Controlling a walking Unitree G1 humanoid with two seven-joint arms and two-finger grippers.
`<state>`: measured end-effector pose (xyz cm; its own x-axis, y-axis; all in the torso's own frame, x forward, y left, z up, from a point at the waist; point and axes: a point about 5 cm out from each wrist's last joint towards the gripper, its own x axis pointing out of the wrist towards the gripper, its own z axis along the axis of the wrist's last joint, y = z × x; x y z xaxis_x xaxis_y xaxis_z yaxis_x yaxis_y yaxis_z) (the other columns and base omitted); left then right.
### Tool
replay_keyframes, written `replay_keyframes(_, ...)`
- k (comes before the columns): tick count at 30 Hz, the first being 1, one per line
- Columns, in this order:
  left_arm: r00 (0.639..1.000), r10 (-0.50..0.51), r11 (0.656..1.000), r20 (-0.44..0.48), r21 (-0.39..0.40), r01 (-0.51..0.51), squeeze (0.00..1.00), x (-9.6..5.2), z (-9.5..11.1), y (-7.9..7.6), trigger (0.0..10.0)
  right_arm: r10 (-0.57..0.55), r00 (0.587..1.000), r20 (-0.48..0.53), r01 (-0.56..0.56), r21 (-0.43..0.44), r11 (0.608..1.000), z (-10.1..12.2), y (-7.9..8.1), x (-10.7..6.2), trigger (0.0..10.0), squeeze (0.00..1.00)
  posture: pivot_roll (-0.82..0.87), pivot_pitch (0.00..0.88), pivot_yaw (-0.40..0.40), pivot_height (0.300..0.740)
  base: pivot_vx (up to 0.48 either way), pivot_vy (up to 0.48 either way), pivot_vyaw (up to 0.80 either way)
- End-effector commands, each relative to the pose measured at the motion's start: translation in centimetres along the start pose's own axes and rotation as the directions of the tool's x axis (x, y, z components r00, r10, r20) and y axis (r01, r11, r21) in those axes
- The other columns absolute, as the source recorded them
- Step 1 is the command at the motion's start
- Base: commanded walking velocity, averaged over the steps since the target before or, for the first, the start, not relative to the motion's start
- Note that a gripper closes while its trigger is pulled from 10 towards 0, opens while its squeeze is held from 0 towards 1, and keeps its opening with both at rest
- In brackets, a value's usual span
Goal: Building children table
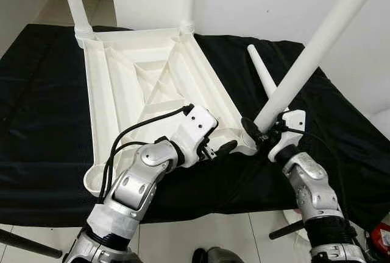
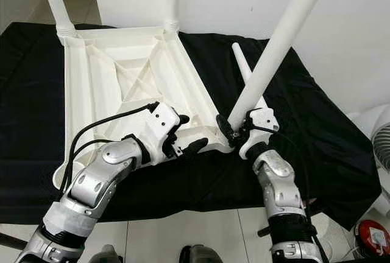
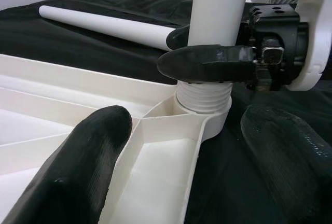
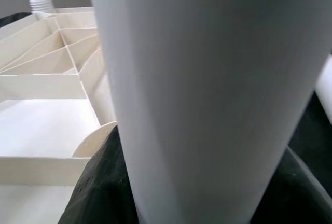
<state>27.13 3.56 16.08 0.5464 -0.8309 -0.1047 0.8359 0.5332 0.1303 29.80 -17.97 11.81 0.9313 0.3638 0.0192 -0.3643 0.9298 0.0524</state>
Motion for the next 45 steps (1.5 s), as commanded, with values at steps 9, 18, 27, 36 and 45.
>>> replay_keyframes(9, 1.0, 0.012, 0.999, 0.006, 0.03, -0.012, 0.0, 0.3, 0.3, -0.1, 10.0, -0.405, 0.898, -0.171, 0.423, 0.082, 0.903, -2.7, 2.5, 0.4, 0.0, 0.0, 0.09, 0.0, -0.081, 0.74, 0.0, 0.0, 0.0)
replay_keyframes(18, 1.0, 0.013, 1.0, 0.011, 0.028, -0.013, 0.0, 0.4, 0.4, -0.2, 10.0, -0.453, 0.877, -0.162, 0.473, 0.125, 0.872, -2.2, 3.8, 0.7, 0.0, 0.0, 0.09, 0.0, -0.083, 0.74, 0.0, 0.0, 0.0)
replay_keyframes(27, 1.0, 0.015, 0.999, 0.015, 0.037, -0.016, 0.0, 0.5, 0.5, 0.1, 10.0, -0.379, 0.924, -0.05, 0.382, 0.07, 0.922, -0.8, 4.0, 0.7, 10.0, 1.0, 0.08, 0.0, -0.073, 0.74, 0.0, 0.0, 0.0)
replay_keyframes(36, 1.0, 0.01, 0.999, 0.019, 0.042, -0.011, 0.0, 0.6, 0.7, 0.0, 10.0, -0.326, 0.945, 0.016, 0.325, 0.042, 0.945, 0.3, 2.6, 0.4, 10.0, 1.0, 0.08, 0.0, -0.071, 0.74, 0.0, 0.0, 0.0)
replay_keyframes(45, 0.999, 0.019, 0.999, 0.026, 0.047, -0.02, 0.0, 0.6, 1.1, 0.3, 10.0, -0.094, 0.995, 0.041, 0.097, -0.075, 0.992, 1.2, 1.4, 0.4, 10.0, 0.0, 0.08, 0.0, -0.066, 0.74, 0.0, 0.0, 0.0)
